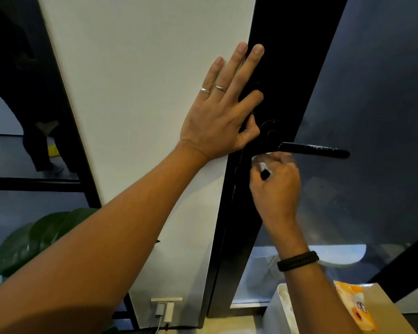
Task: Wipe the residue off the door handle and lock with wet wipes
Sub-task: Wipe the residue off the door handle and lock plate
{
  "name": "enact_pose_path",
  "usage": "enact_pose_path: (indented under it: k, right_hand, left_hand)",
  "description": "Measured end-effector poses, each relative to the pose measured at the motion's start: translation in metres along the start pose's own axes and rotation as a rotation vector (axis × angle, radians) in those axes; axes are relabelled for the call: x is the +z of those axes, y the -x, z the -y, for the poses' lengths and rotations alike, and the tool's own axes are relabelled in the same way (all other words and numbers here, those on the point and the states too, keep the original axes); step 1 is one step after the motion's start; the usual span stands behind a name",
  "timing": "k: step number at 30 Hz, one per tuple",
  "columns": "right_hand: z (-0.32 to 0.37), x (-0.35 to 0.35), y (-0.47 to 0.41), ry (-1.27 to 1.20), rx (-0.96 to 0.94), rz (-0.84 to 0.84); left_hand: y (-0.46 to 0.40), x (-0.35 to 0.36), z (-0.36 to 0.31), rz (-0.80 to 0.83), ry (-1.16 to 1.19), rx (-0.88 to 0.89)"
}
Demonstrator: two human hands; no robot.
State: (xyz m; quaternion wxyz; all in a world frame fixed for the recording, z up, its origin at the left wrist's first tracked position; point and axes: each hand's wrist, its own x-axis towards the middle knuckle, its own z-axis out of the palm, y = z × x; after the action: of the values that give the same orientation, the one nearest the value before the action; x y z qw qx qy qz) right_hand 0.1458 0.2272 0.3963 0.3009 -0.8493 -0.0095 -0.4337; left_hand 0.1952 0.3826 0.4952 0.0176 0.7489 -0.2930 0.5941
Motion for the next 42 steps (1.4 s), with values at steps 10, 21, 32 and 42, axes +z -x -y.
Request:
enact_pose_path:
  k: [10,21,32,42]
  right_hand:
    - [-0.019,-0.009,-0.012,-0.267,0.098,-0.032]
    - [-0.025,-0.013,-0.023,-0.174,0.136,0.075]
    - [-0.03,0.018,0.019,-0.666,0.607,-0.227]
    - [0.027,0.051,0.041,-1.189,1.121,-0.472]
  left_hand:
    - [0.0,0.001,0.001,-0.007,0.007,-0.004]
    - [0.0,0.002,0.001,-0.018,0.01,-0.006]
    - [-0.001,0.002,0.002,-0.007,-0.007,-0.005]
    - [0.0,0.003,0.0,-0.01,-0.016,-0.004]
